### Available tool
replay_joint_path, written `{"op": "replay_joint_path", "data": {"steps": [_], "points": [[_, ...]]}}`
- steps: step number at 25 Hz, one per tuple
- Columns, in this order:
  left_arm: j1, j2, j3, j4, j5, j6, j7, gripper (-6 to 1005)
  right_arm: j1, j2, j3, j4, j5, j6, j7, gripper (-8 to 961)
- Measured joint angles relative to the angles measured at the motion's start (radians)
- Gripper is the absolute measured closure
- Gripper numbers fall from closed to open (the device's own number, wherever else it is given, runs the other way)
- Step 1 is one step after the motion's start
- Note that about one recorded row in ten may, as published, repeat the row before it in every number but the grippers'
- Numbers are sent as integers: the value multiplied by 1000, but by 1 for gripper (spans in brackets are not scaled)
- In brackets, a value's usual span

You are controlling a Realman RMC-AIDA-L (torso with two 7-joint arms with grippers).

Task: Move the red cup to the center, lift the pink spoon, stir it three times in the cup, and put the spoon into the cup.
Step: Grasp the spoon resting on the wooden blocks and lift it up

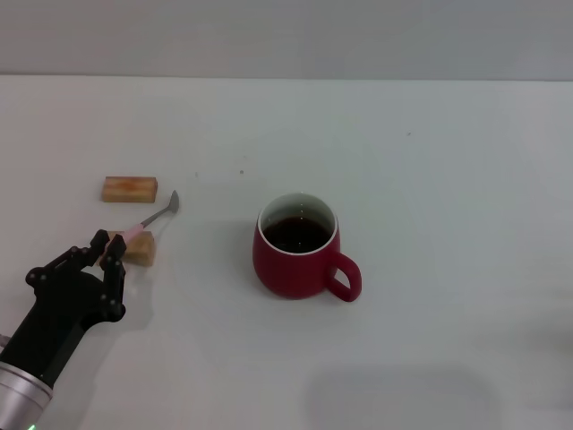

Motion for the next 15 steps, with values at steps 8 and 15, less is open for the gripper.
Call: {"op": "replay_joint_path", "data": {"steps": [8, 15], "points": [[-6, 1, 0, 0, 0, 41, 1, 863, 0, 0, 0, 0, 0, 0, 0, 954], [-26, 2, 0, 0, 0, 72, 2, 862, 1, 0, 0, 0, 0, 6, 0, 953]]}}
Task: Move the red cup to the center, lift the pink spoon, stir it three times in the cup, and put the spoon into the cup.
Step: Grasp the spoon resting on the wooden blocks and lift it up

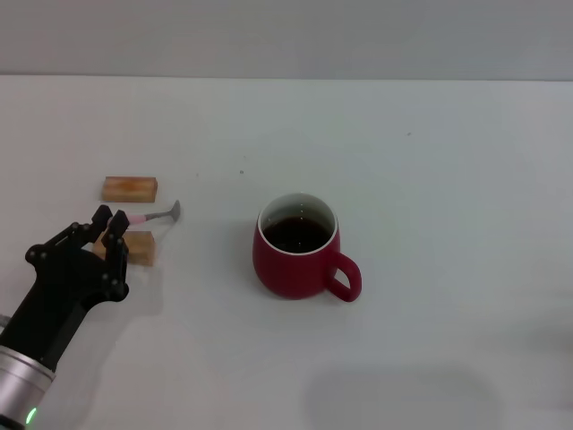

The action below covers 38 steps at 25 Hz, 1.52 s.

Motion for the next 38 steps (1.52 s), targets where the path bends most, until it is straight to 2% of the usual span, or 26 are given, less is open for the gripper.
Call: {"op": "replay_joint_path", "data": {"steps": [26, 38], "points": [[-69, 5, -26, 12, 19, 109, -15, 867, 11, 0, -14, 0, 2, 17, 0, 954], [-84, 16, -21, 41, 28, 114, -28, 869, 13, 0, -14, 0, 1, 17, 0, 954]]}}
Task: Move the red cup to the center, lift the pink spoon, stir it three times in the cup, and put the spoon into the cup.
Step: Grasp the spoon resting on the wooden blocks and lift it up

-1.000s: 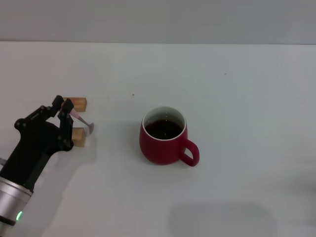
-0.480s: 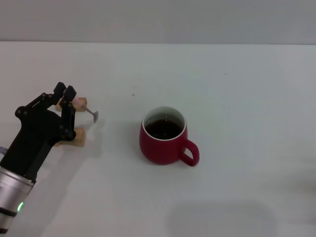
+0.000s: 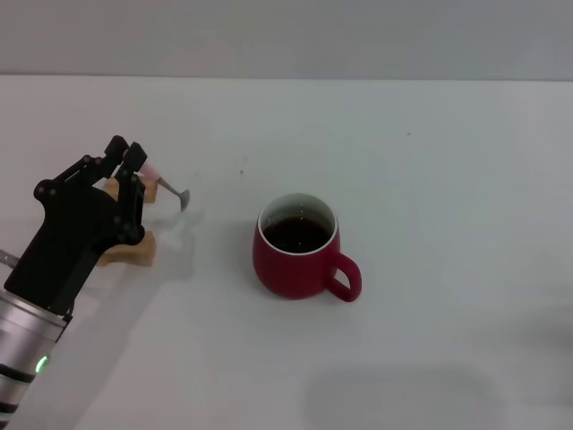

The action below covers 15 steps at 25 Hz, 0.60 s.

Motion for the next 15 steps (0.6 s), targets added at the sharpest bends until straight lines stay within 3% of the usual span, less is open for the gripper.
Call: {"op": "replay_joint_path", "data": {"steps": [15], "points": [[29, 36, -8, 123, 60, 0, -13, 869, -1, -2, 0, 0, 0, 1, 0, 954]]}}
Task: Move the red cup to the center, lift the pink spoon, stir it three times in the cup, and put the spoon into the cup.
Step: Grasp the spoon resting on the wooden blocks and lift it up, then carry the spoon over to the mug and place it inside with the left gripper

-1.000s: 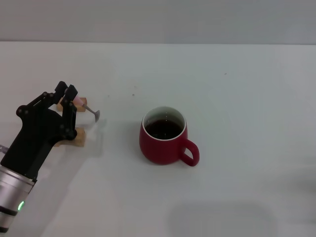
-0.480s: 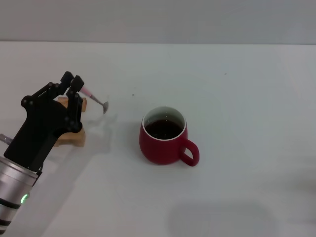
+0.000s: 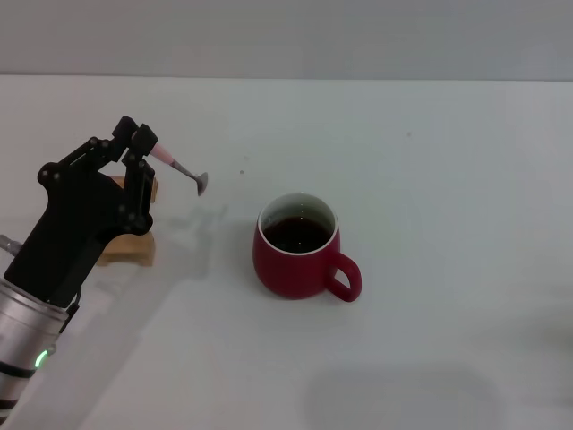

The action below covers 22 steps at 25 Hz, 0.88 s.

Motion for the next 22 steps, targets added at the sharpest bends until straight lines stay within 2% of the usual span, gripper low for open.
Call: {"op": "replay_joint_path", "data": {"steps": [5, 22], "points": [[19, 10, -20, 47, 48, -4, 0, 869, 0, 0, 0, 0, 0, 1, 0, 954], [30, 14, -66, 104, 149, -26, -13, 869, 1, 0, 0, 0, 1, 1, 0, 953]]}}
